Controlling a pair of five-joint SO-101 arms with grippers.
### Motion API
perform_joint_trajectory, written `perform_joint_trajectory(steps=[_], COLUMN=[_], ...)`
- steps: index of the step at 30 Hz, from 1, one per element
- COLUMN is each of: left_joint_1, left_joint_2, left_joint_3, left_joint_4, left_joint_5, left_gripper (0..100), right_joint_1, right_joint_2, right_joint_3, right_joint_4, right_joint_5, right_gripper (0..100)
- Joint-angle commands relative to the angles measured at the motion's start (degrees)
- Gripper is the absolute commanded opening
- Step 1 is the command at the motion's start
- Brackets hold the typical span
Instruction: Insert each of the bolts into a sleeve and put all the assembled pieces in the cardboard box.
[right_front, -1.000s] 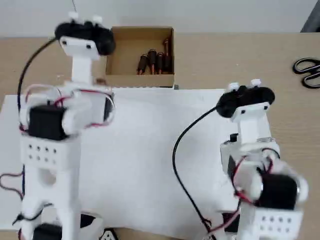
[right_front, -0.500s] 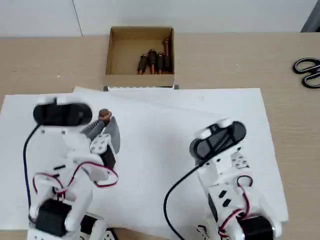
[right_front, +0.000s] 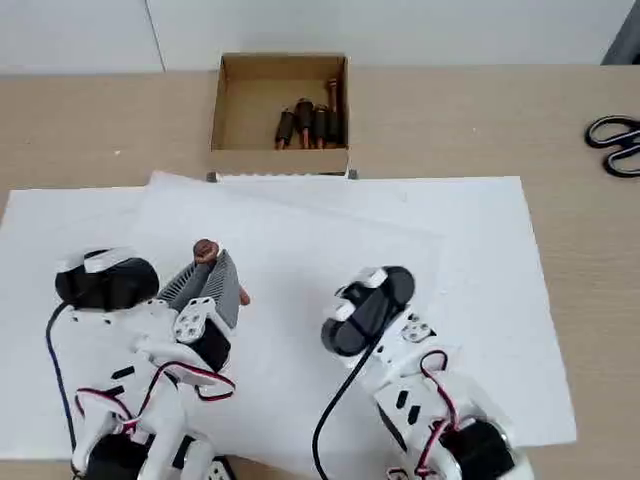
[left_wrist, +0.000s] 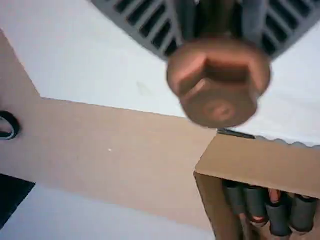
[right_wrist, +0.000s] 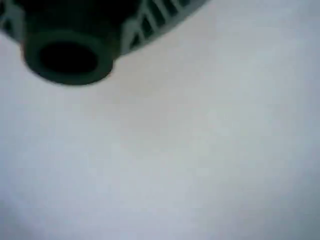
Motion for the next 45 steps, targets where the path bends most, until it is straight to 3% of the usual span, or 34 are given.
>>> perform_joint_trajectory(steps=[1,5,12,22,45], left_joint_1=[3.43,6.24,6.51,15.47,15.74], left_joint_2=[-0.44,-0.53,-0.44,-0.44,-0.7], left_joint_3=[-0.22,1.71,5.58,6.9,10.51], left_joint_4=[-1.67,-4.57,-14.24,-13.45,-13.89], left_joint_5=[0.44,3.87,3.87,3.87,3.96], left_gripper=[0,0,0,0,0], right_joint_1=[-3.12,-6.37,-8.4,-8.48,-8.48], right_joint_2=[-0.57,-0.48,-0.48,-0.57,-0.57], right_joint_3=[1.67,4.75,6.68,6.51,5.63], right_joint_4=[-4.18,-6.73,-7.25,-8.4,-10.51], right_joint_5=[-0.26,-0.26,-0.26,-0.53,-0.26], right_gripper=[0.4,0.4,0.4,0.4,0.4])
